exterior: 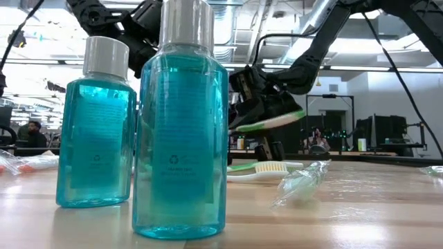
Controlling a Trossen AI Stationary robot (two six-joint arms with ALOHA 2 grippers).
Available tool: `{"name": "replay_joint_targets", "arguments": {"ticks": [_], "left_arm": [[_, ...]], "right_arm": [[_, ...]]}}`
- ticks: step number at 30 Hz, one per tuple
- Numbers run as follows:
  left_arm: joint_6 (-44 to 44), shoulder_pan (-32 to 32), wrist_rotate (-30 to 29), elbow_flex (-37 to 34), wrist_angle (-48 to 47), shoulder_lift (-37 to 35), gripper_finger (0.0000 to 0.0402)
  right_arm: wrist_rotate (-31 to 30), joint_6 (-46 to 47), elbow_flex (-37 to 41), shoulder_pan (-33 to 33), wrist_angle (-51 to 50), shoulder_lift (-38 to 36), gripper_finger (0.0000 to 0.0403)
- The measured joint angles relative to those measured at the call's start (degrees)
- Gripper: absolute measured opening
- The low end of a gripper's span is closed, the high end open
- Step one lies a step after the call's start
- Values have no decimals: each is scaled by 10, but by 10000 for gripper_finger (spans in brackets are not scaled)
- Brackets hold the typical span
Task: Pick & Place toothbrushing station
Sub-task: Remove the green toothbrush from the wire organizer, then put the green toothbrush into the wire organizer
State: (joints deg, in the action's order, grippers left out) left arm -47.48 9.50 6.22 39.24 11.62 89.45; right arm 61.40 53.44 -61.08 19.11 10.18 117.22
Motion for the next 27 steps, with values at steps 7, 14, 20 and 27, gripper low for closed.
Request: {"name": "replay_joint_targets", "arguments": {"ticks": [7,14,20,27], "left_arm": [[44,7,-3,0,-41,2,5],[50,19,8,-2,-33,1,1],[50,19,0,-10,-5,-29,4],[36,18,12,-11,26,-72,63]], "right_arm": [[43,-162,-7,-3,-207,-72,0],[-22,-305,1,-2,-430,-126,0],[-58,-273,4,2,-393,-173,0],[-75,-220,4,11,-315,-212,11]]}}
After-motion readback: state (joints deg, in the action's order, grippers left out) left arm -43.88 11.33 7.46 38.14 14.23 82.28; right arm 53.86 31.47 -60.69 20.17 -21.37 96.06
